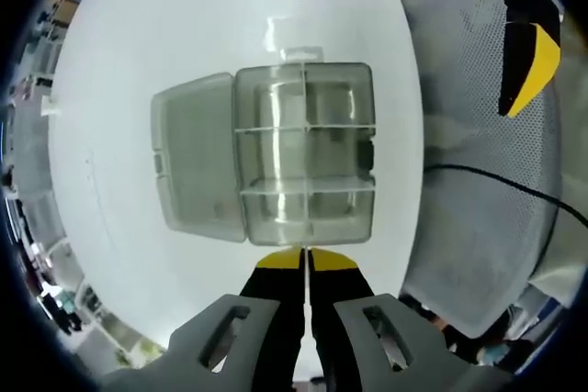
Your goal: Insert the divider into the dual guide fixture by aligning both edges with the guide slots and pushing it downward to the bottom, including one-sided entry, uneven engagement, binding, and posture correction.
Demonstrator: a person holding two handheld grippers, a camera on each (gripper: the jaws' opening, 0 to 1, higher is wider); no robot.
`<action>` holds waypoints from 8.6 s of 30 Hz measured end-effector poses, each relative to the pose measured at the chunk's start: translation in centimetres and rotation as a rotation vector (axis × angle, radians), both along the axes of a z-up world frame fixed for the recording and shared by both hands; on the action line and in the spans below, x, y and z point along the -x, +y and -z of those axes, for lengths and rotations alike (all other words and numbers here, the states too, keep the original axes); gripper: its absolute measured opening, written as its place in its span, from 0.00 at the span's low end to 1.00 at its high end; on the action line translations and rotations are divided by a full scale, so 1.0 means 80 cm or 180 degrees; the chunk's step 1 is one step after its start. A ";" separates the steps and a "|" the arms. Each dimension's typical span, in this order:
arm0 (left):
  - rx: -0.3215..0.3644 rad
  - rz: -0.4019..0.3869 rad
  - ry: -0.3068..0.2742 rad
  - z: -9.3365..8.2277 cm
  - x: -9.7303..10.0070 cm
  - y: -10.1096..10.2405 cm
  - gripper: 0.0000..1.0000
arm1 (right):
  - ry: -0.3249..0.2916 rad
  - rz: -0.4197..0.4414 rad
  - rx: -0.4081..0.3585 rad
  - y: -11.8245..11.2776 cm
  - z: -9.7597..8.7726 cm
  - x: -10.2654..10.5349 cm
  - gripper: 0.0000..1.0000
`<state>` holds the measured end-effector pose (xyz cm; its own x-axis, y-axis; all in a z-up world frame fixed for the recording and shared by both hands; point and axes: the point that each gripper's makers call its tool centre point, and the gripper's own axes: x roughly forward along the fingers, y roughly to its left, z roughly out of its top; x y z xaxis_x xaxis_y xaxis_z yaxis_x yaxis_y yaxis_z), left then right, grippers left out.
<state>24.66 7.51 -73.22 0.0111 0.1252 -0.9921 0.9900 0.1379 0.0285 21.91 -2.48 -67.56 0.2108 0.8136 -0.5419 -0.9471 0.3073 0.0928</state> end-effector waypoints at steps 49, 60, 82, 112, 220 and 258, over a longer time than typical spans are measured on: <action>-0.0045 -0.0129 0.0085 0.016 -0.001 -0.001 0.00 | 0.0027 0.0060 -0.0027 -0.006 0.004 -0.002 0.58; -0.0106 -0.0080 0.0123 0.018 -0.001 -0.002 0.00 | 0.0029 0.0062 -0.0033 -0.006 0.004 -0.002 0.58; -0.0121 -0.0023 0.0102 0.028 -0.001 0.000 0.00 | 0.0040 0.0070 -0.0022 -0.008 0.005 -0.003 0.58; -0.0137 -0.0083 0.0113 0.030 -0.001 -0.001 0.00 | 0.0051 0.0073 -0.0001 -0.010 0.007 -0.003 0.58; 0.0203 -0.0063 -0.0087 0.059 -0.002 -0.002 0.00 | 0.0000 0.0037 0.0074 -0.013 0.000 0.001 0.60; 0.0443 -0.0090 -0.0360 0.061 0.002 -0.001 0.08 | -0.0061 -0.0041 0.0107 -0.006 -0.009 0.009 0.60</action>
<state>24.47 7.42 -78.09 0.1221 -0.0112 -0.9925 0.9772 0.1761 0.1182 21.19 -2.97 -66.86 0.2111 0.7977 -0.5650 -0.9525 0.2977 0.0644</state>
